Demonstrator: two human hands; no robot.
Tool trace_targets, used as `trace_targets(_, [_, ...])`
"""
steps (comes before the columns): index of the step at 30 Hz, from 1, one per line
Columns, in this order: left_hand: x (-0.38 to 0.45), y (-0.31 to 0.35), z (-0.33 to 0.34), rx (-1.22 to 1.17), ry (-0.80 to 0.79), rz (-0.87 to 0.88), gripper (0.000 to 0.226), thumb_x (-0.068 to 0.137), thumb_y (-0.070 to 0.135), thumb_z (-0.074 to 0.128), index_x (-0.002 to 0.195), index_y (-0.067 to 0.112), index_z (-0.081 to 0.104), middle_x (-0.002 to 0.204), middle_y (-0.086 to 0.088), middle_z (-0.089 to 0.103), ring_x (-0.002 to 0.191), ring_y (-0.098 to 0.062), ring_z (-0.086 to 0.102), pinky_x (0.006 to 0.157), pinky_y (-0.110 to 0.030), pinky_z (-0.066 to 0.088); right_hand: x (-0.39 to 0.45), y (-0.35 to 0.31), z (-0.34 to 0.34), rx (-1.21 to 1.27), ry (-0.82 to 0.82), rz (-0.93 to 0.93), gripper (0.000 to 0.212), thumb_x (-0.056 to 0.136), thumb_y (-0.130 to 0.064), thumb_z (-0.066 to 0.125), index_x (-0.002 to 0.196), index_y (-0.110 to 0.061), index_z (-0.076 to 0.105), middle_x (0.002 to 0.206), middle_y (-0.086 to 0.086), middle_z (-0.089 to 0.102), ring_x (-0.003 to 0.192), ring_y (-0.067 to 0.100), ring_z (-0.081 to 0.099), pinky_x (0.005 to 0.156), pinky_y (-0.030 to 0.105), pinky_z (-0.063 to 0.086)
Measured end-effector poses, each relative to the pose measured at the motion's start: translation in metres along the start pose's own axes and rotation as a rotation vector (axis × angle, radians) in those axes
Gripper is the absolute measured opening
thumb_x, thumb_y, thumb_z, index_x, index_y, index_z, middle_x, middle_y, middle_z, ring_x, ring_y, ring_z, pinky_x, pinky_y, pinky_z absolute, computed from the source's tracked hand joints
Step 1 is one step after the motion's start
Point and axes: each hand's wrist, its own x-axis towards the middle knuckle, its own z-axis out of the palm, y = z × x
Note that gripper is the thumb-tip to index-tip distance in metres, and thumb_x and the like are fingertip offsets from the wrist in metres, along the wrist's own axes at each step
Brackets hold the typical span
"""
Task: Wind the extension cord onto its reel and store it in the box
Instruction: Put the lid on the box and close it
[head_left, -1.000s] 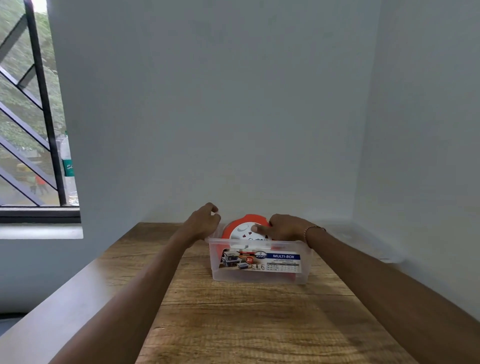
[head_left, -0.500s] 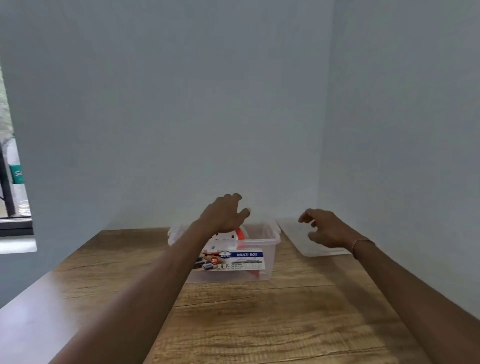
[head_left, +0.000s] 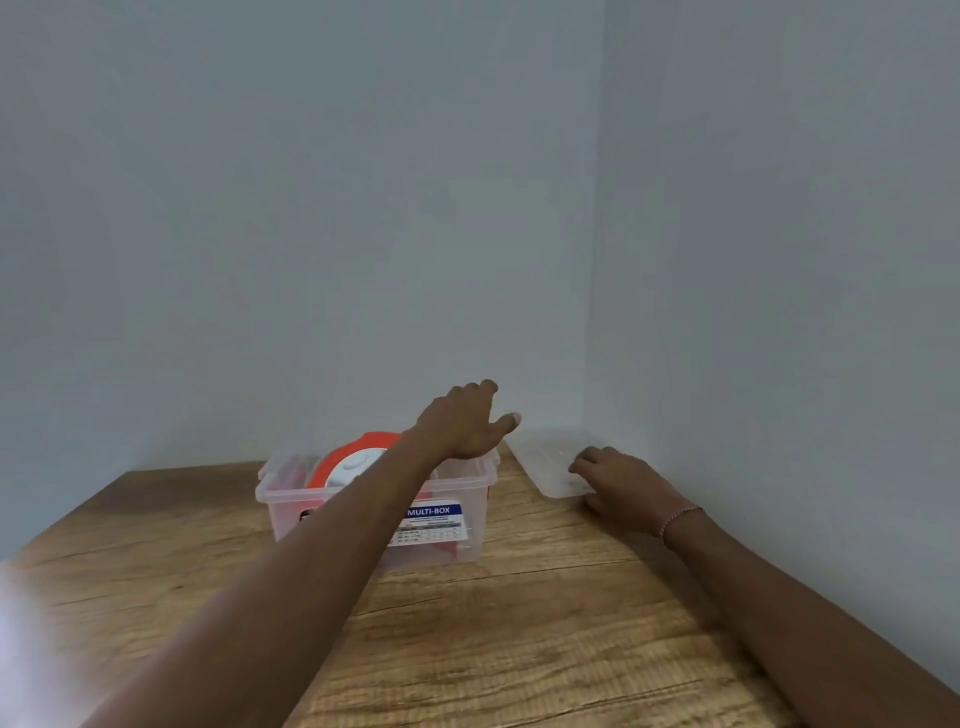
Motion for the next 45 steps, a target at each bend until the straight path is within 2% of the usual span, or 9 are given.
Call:
trace_targets(4, [0.0, -0.001, 0.001, -0.029, -0.006, -0.005, 0.07, 0.098, 0.054, 0.047, 0.152, 0.012, 0.029, 0.155, -0.012, 0.04, 0.139, -0.031, 0.043, 0.112, -0.047, 0.039, 0.004, -0.007, -0.002, -0.067, 0.086, 0.014, 0.011, 0.088, -0.017, 0.049, 0.097, -0.019, 0.055, 0.095, 0.001, 0.065, 0.08, 0.021, 0.06, 0.065, 0.034, 0.049])
trace_targets(7, [-0.002, -0.007, -0.006, -0.048, 0.003, -0.008, 0.064, 0.099, 0.043, 0.051, 0.151, 0.012, 0.03, 0.153, -0.014, 0.041, 0.137, -0.031, 0.044, 0.111, -0.045, 0.039, 0.005, -0.005, -0.014, -0.113, 0.231, 0.032, 0.016, 0.089, -0.012, 0.043, 0.098, -0.02, 0.054, 0.085, -0.001, 0.067, 0.071, 0.023, 0.061, 0.059, 0.035, 0.048])
trace_targets(15, [-0.013, -0.041, -0.032, -0.13, 0.182, -0.023, 0.079, 0.093, 0.033, 0.063, 0.154, 0.011, 0.017, 0.159, -0.017, 0.029, 0.142, -0.032, 0.037, 0.115, -0.043, 0.034, 0.005, -0.018, -0.098, 0.233, 0.703, -0.117, 0.022, 0.09, -0.013, 0.057, 0.112, -0.015, 0.061, 0.095, -0.002, 0.072, 0.078, 0.019, 0.067, 0.065, 0.034, 0.053])
trace_targets(20, [-0.03, -0.065, -0.062, -0.366, 0.395, -0.041, 0.101, 0.091, 0.055, 0.058, 0.157, 0.015, -0.008, 0.165, -0.017, 0.016, 0.148, -0.035, 0.027, 0.12, -0.049, 0.027, 0.014, -0.038, -0.143, 0.621, 0.897, -0.212, 0.009, 0.093, -0.015, 0.058, 0.102, -0.017, 0.055, 0.095, -0.008, 0.07, 0.087, 0.001, 0.067, 0.075, 0.01, 0.046])
trace_targets(24, [-0.047, -0.074, -0.088, -0.546, 0.598, -0.024, 0.075, 0.098, 0.049, 0.05, 0.153, 0.013, 0.013, 0.147, -0.019, 0.048, 0.128, -0.034, 0.055, 0.104, -0.046, 0.047, 0.026, -0.055, -0.161, 1.054, 0.838, -0.19, 0.01, 0.096, -0.026, 0.056, 0.1, -0.016, 0.054, 0.095, -0.002, 0.072, 0.086, 0.017, 0.071, 0.069, 0.03, 0.058])
trace_targets(28, [-0.064, -0.09, -0.109, -0.408, 0.841, -0.064, 0.034, 0.103, 0.036, 0.045, 0.116, 0.005, 0.051, 0.086, -0.003, 0.063, 0.078, -0.029, 0.065, 0.061, -0.028, 0.042, 0.039, -0.074, -0.166, 1.371, 0.843, -0.086, 0.025, 0.095, -0.031, 0.057, 0.114, -0.015, 0.055, 0.098, 0.004, 0.07, 0.077, 0.026, 0.072, 0.062, 0.032, 0.058])
trace_targets(35, [-0.083, -0.127, -0.12, -0.588, 0.537, -0.285, 0.037, 0.095, 0.03, 0.057, 0.09, -0.006, 0.066, 0.083, -0.01, 0.064, 0.073, -0.024, 0.057, 0.067, -0.036, 0.045, 0.073, -0.102, -0.134, 1.539, 0.661, 0.346, 0.039, 0.091, -0.021, 0.063, 0.129, -0.023, 0.053, 0.118, 0.006, 0.057, 0.088, 0.023, 0.071, 0.072, 0.034, 0.06])
trace_targets(41, [-0.101, -0.148, -0.084, -0.699, 0.366, -0.46, 0.026, 0.094, 0.014, 0.055, 0.085, -0.006, 0.069, 0.086, -0.018, 0.066, 0.074, -0.023, 0.058, 0.07, -0.03, 0.042, 0.087, -0.122, -0.089, 1.195, 0.404, 0.481, 0.04, 0.093, -0.027, 0.056, 0.131, -0.014, 0.054, 0.129, 0.011, 0.058, 0.105, 0.02, 0.06, 0.086, 0.023, 0.047])
trace_targets(45, [-0.107, -0.156, -0.062, -0.679, 0.305, -0.519, 0.035, 0.097, 0.019, 0.051, 0.099, -0.012, 0.066, 0.106, -0.029, 0.069, 0.098, -0.04, 0.066, 0.084, -0.045, 0.052, 0.091, -0.126, -0.079, 0.981, 0.327, 0.438, 0.042, 0.096, -0.026, 0.049, 0.134, -0.008, 0.051, 0.14, 0.01, 0.05, 0.126, 0.025, 0.048, 0.1, 0.023, 0.031])
